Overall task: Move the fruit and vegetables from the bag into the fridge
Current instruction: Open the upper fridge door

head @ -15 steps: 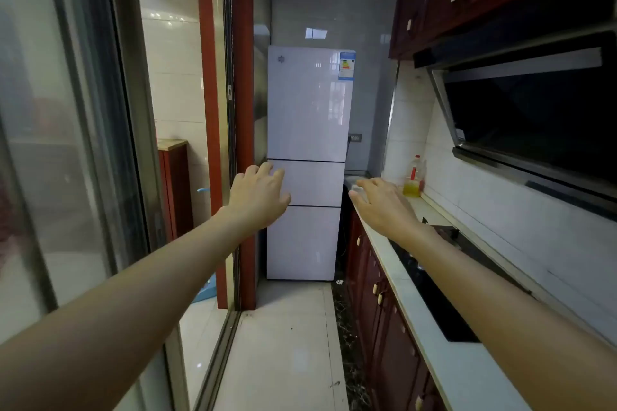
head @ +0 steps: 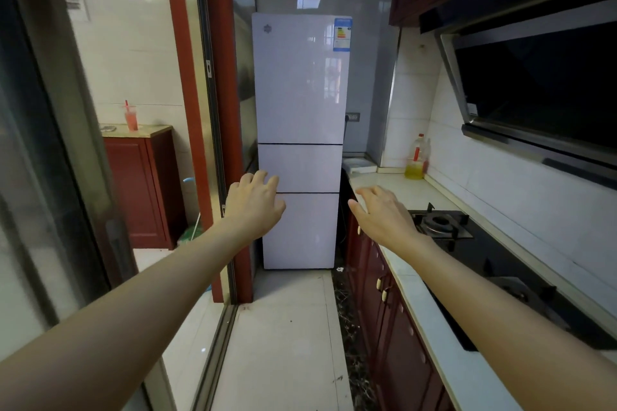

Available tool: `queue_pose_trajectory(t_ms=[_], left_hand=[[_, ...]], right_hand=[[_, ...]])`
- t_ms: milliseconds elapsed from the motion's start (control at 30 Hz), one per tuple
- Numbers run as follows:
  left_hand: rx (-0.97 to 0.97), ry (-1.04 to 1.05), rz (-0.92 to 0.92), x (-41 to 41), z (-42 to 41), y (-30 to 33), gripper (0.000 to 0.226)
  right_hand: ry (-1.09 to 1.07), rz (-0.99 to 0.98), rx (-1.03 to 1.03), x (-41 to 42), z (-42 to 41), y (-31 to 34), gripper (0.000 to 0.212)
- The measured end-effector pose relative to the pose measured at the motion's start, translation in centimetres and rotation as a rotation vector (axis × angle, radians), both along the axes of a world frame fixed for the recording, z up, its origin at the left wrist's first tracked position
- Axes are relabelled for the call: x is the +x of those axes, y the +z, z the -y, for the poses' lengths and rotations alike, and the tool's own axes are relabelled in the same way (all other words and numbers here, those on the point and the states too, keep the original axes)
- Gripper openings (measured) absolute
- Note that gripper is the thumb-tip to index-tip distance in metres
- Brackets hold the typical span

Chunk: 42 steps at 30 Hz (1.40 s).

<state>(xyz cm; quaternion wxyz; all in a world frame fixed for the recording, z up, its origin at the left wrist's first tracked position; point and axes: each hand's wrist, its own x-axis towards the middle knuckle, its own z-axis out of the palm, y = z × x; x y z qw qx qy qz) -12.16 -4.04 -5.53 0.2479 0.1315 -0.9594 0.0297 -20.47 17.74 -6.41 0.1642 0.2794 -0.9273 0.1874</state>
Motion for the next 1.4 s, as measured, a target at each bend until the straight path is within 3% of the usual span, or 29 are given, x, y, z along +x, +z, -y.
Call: queue_pose_trajectory(t_ms=[200,367,533,767,1067,1400], left_hand=[[0.010,0.027,0.086,-10.8,0.5,-1.6,0.051],[0.013,0.063,0.041,-18.7,1.8,-0.4,0.049],[0.020,0.091,0.062,-24.6,4.5,-2.0,0.049],[0.014,0.125,0.128,-32.7,11.5,-4.5,0.050],[-0.010,0.138,0.079,-44.1,24.8,-2.1,0.051],[0.017,0.128,0.147,-55.8,32.5,-5.6,0.052]], right_hand=[[0.031,0.027,0.017,-11.6,0.7,-2.6,0.046],[0.033,0.010,0.010,-21.4,2.1,-0.6,0.045],[0.103,0.035,0.064,-27.5,6.2,-3.2,0.044],[0.116,0.052,0.136,-36.8,13.6,-6.2,0.046],[0.100,-0.075,0.102,-49.3,26.4,-1.2,0.047],[0.126,0.003,0.213,-61.9,35.0,-6.5,0.049]])
